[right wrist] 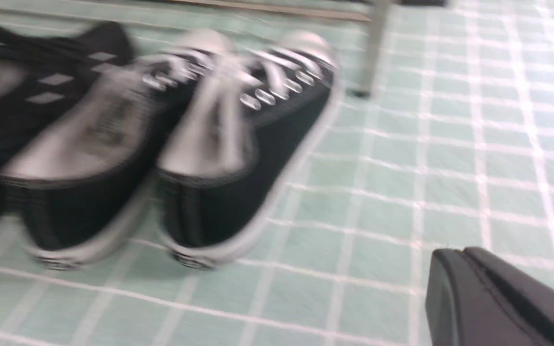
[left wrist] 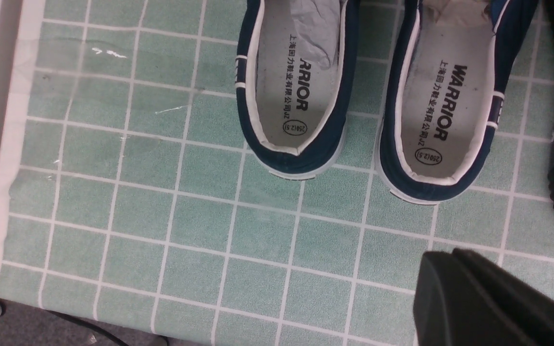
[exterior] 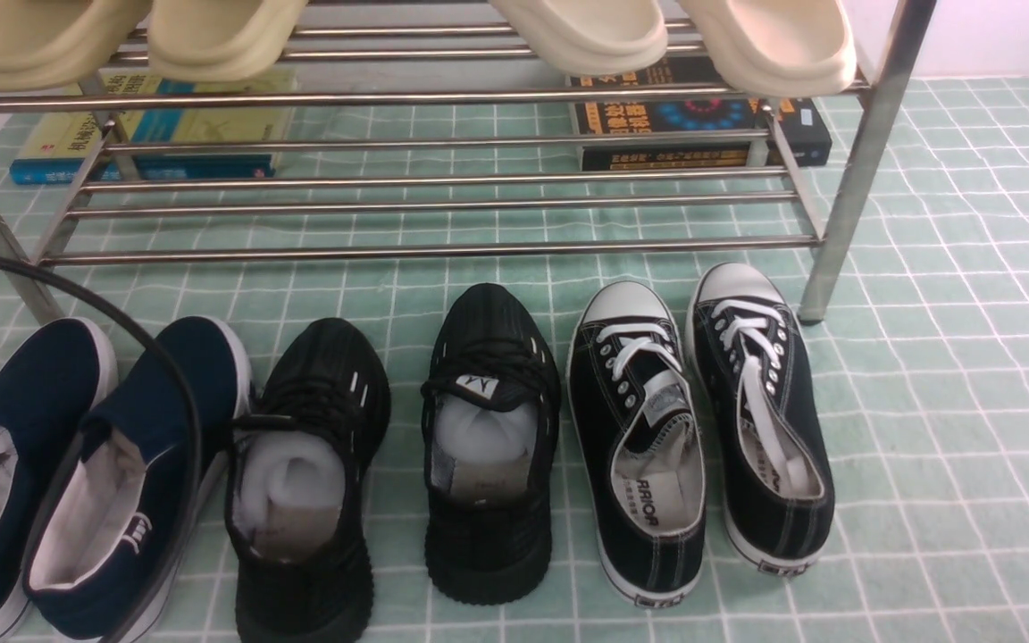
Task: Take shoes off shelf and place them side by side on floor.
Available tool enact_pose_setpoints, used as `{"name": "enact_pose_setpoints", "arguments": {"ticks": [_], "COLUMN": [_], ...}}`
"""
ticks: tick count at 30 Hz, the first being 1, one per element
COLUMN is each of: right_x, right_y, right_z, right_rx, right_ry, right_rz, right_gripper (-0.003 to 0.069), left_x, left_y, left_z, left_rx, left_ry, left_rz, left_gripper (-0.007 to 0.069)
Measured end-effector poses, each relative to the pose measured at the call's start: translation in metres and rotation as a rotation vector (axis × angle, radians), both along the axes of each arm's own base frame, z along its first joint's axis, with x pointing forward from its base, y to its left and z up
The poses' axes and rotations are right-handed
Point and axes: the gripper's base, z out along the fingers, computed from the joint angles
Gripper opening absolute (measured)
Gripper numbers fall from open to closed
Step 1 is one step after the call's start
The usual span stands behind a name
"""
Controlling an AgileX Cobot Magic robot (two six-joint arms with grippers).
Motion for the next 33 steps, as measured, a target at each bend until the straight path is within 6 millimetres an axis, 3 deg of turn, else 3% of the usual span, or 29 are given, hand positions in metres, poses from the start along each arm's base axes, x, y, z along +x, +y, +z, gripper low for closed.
{"name": "enact_pose_setpoints", "arguments": {"ticks": [4,10,16,20,23,27,28,29,33], "right_x": [-0.006,-0.008,-0.009,-0.009,-0.009,-0.009,-0.009,-0.009,-0.009], "right_y": [-0.007,-0.011,-0.011,-0.011,-0.011,-0.011,-0.011,-0.011,-0.011], "right_z": [-0.029,-0.028,-0.027,-0.027,-0.027,-0.027,-0.027,-0.027,-0.027], "right_rx": [-0.006,0.001,0.002,0.002,0.002,0.002,0.002,0.002,0.002], "right_ry": [0.036,-0.016,-0.030,-0.031,-0.031,-0.031,-0.031,-0.031,-0.031], "right_rz": [-0.108,-0.172,-0.174,-0.174,-0.174,-0.174,-0.174,-0.174,-0.174], "right_gripper": [0.0017,0.0024,0.0036,0.0041,0.0046,0.0049,0.0050,0.0054,0.0060], "left_x": [-0.001,-0.004,-0.008,-0.025,-0.051,-0.094,-0.095,-0.109,-0.123], "left_y": [0.000,0.001,0.002,0.005,0.007,0.009,0.008,0.008,0.005], "left_z": [0.000,0.008,0.037,0.049,0.057,0.043,0.040,0.030,0.001], "left_rx": [-0.001,-0.007,-0.025,-0.037,-0.084,-0.177,-0.182,-0.232,-0.319], "left_ry": [-0.003,-0.035,-0.113,-0.190,-0.271,-0.410,-0.412,-0.538,-0.810], "left_rz": [0.000,0.000,0.010,-0.009,-0.025,-0.079,-0.082,-0.115,-0.179], "left_gripper": [0.0015,0.0015,0.0016,0.0016,0.0017,0.0017,0.0017,0.0017,0.0020]}}
